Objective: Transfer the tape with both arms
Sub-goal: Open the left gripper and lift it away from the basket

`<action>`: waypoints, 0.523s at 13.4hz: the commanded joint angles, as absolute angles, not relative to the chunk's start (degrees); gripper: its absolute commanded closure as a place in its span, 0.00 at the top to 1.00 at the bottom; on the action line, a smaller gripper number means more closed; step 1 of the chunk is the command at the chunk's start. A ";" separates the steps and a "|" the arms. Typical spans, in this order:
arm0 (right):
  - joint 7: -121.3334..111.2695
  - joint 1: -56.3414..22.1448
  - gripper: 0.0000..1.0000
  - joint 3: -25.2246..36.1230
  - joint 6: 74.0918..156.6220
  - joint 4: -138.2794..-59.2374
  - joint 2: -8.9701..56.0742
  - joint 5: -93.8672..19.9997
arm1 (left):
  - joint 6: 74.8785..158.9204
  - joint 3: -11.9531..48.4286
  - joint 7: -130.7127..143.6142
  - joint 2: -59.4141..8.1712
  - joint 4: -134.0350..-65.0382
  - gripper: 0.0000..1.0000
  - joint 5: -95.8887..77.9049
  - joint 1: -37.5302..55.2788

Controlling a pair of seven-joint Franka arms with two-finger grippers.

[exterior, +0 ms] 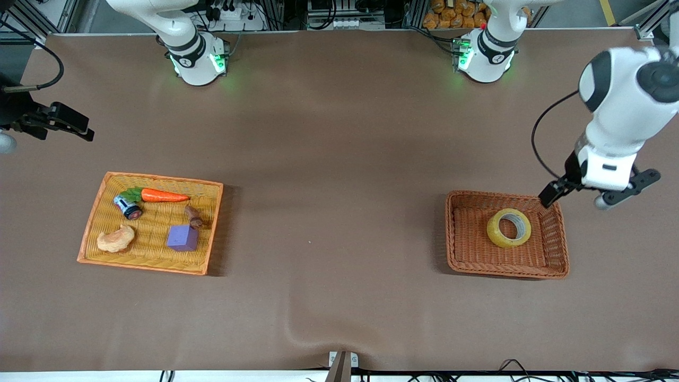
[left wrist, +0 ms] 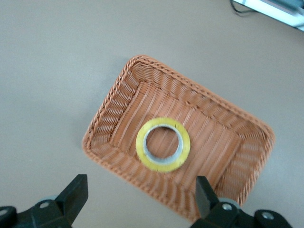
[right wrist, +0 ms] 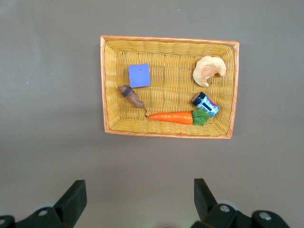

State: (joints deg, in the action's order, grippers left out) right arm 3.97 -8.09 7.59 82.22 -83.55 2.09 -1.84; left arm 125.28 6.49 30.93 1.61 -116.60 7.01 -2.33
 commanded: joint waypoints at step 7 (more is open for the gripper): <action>4.04 -8.44 1.00 7.65 82.00 -81.91 3.08 -1.23 | 91.87 6.33 9.78 1.86 -91.62 1.00 -0.09 -1.85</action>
State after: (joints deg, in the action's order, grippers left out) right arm 3.97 -8.09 7.58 82.39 -83.43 2.24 -1.81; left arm 98.55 6.76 14.70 6.04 -101.06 1.39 -2.26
